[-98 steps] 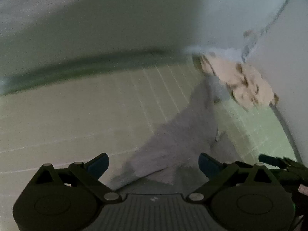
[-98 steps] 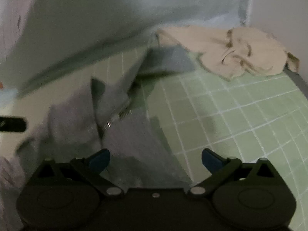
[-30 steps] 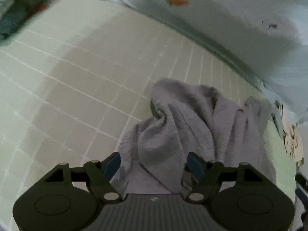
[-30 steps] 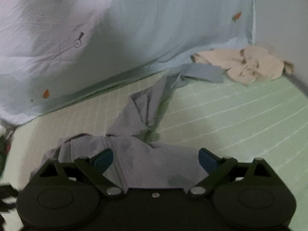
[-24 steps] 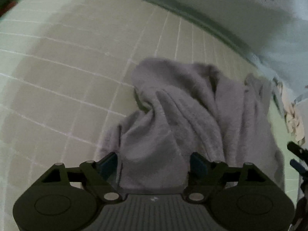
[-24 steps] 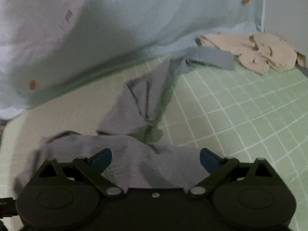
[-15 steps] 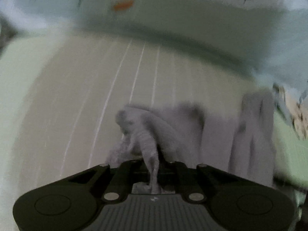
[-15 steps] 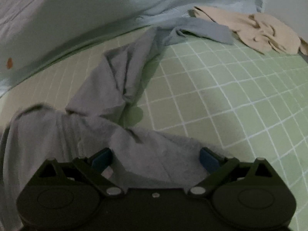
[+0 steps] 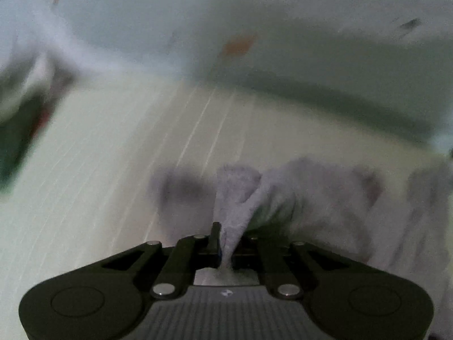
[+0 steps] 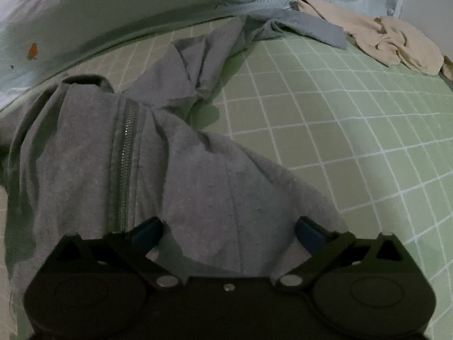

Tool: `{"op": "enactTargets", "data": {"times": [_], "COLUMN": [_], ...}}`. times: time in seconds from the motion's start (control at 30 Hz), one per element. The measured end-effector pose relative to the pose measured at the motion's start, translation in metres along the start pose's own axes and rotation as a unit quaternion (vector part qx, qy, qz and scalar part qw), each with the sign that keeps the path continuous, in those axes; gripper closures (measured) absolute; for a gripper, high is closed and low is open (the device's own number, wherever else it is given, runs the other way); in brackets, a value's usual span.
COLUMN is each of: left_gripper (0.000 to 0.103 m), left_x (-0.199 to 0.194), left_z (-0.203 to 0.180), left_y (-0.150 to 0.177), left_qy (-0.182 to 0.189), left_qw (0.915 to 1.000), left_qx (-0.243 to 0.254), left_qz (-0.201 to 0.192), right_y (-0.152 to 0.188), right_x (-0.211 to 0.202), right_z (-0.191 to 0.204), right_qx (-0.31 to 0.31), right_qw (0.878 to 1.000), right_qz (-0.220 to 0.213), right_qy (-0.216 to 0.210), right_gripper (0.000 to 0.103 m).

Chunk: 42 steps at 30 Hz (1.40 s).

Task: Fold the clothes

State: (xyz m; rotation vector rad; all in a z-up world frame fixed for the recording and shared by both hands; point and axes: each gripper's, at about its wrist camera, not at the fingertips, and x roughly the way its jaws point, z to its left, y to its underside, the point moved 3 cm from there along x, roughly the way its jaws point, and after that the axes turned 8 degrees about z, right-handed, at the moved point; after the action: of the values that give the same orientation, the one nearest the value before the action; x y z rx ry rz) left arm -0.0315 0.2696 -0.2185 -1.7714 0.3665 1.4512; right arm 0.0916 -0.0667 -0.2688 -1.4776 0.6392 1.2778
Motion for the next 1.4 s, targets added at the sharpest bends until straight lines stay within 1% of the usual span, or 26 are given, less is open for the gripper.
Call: {"op": "enactTargets", "data": {"times": [0.03, 0.07, 0.1, 0.13, 0.2, 0.27, 0.33, 0.4, 0.43, 0.5, 0.53, 0.6, 0.67, 0.73, 0.8, 0.9, 0.93, 1.03, 1.07, 1.1, 1.13, 1.2, 1.23, 1.27, 1.3, 1.4], "left_gripper": [0.081, 0.077, 0.066, 0.058, 0.020, 0.007, 0.004, 0.003, 0.003, 0.003, 0.003, 0.003, 0.003, 0.003, 0.003, 0.003, 0.003, 0.009, 0.015, 0.024, 0.028, 0.051, 0.057, 0.067, 0.074, 0.080], "left_x": [-0.003, -0.006, -0.013, -0.021, -0.036, -0.047, -0.054, -0.050, -0.046, -0.035, -0.028, -0.015, -0.008, -0.002, 0.002, 0.011, 0.017, 0.036, 0.040, 0.043, 0.045, 0.043, 0.039, 0.035, 0.031, 0.010], "left_z": [0.003, 0.006, 0.000, -0.007, -0.021, -0.039, -0.061, -0.085, -0.099, -0.125, -0.138, -0.164, -0.187, -0.199, -0.209, -0.223, -0.227, -0.235, -0.235, -0.233, -0.231, -0.226, -0.222, -0.221, -0.220, -0.212], "left_y": [0.008, 0.016, 0.017, 0.017, 0.016, 0.010, 0.001, -0.006, -0.010, -0.014, -0.016, -0.017, -0.017, -0.022, -0.026, -0.031, -0.032, -0.032, -0.030, -0.030, -0.030, -0.030, -0.030, -0.029, -0.028, -0.028], "left_qy": [0.000, 0.000, -0.005, -0.010, -0.021, -0.009, 0.005, 0.020, 0.027, 0.038, 0.043, 0.036, 0.018, 0.020, 0.023, 0.016, 0.012, -0.001, -0.004, -0.006, -0.004, 0.005, 0.011, 0.012, 0.011, 0.024], "left_qw": [1.0000, 0.9999, 1.0000, 0.9998, 0.9986, 0.9964, 0.9929, 0.9897, 0.9881, 0.9835, 0.9794, 0.9689, 0.9567, 0.9482, 0.9437, 0.9369, 0.9342, 0.9260, 0.9251, 0.9258, 0.9285, 0.9354, 0.9383, 0.9399, 0.9414, 0.9497], "left_qx": [-0.003, -0.005, 0.004, 0.014, 0.035, 0.056, 0.083, 0.110, 0.123, 0.158, 0.184, 0.238, 0.283, 0.309, 0.322, 0.343, 0.352, 0.376, 0.379, 0.377, 0.371, 0.353, 0.345, 0.341, 0.337, 0.310], "left_qz": [0.006, 0.013, 0.003, -0.010, -0.035, -0.062, -0.085, -0.090, -0.088, -0.078, -0.071, -0.058, -0.066, -0.071, -0.071, -0.067, -0.059, -0.035, -0.029, -0.024, -0.017, -0.009, -0.008, -0.012, -0.017, -0.034], "right_y": [-0.001, -0.003, -0.006, -0.009, -0.018, -0.031, -0.044, -0.057, -0.063, -0.069, -0.072, -0.078, -0.081, -0.083, -0.084, -0.082, -0.081, -0.078, -0.077, -0.076, -0.075, -0.073, -0.072, -0.071, -0.070, -0.067], "right_x": [0.000, -0.001, -0.002, -0.003, -0.009, -0.015, -0.019, -0.017, -0.016, -0.014, -0.013, -0.012, -0.009, -0.006, -0.003, 0.006, 0.009, 0.013, 0.015, 0.016, 0.016, 0.016, 0.016, 0.015, 0.014, 0.008], "right_z": [-0.001, -0.002, -0.003, -0.006, -0.014, -0.024, -0.032, -0.041, -0.045, -0.054, -0.059, -0.068, -0.073, -0.079, -0.084, -0.091, -0.093, -0.097, -0.099, -0.100, -0.100, -0.099, -0.099, -0.098, -0.097, -0.095], "right_qx": [0.000, 0.005, 0.011, 0.019, 0.040, 0.062, 0.071, 0.068, 0.067, 0.067, 0.067, 0.068, 0.076, 0.083, 0.093, 0.110, 0.115, 0.123, 0.124, 0.126, 0.126, 0.127, 0.128, 0.128, 0.127, 0.121], "right_qw": [1.000, 1.000, 1.000, 0.999, 0.999, 0.998, 0.997, 0.997, 0.997, 0.997, 0.997, 0.997, 0.996, 0.996, 0.995, 0.993, 0.992, 0.991, 0.990, 0.990, 0.990, 0.990, 0.990, 0.990, 0.990, 0.991], "right_qz": [0.003, 0.008, 0.012, 0.013, 0.008, 0.001, 0.005, 0.022, 0.029, 0.026, 0.024, 0.022, 0.025, 0.028, 0.032, 0.042, 0.047, 0.054, 0.056, 0.057, 0.059, 0.061, 0.062, 0.063, 0.063, 0.061], "right_qy": [-0.003, -0.008, -0.014, -0.022, -0.036, -0.034, -0.016, 0.010, 0.022, 0.027, 0.030, 0.035, 0.033, 0.028, 0.026, 0.024, 0.022, 0.020, 0.019, 0.019, 0.019, 0.019, 0.019, 0.020, 0.020, 0.020], "right_gripper": [0.000, 0.000, 0.000, 0.000, 0.000, 0.000, 0.000, 0.000, 0.000, 0.000, 0.000, 0.000, 0.000, 0.000, 0.000, 0.000, 0.000, 0.000, 0.000, 0.000, 0.000, 0.000, 0.000, 0.000, 0.000, 0.000]}}
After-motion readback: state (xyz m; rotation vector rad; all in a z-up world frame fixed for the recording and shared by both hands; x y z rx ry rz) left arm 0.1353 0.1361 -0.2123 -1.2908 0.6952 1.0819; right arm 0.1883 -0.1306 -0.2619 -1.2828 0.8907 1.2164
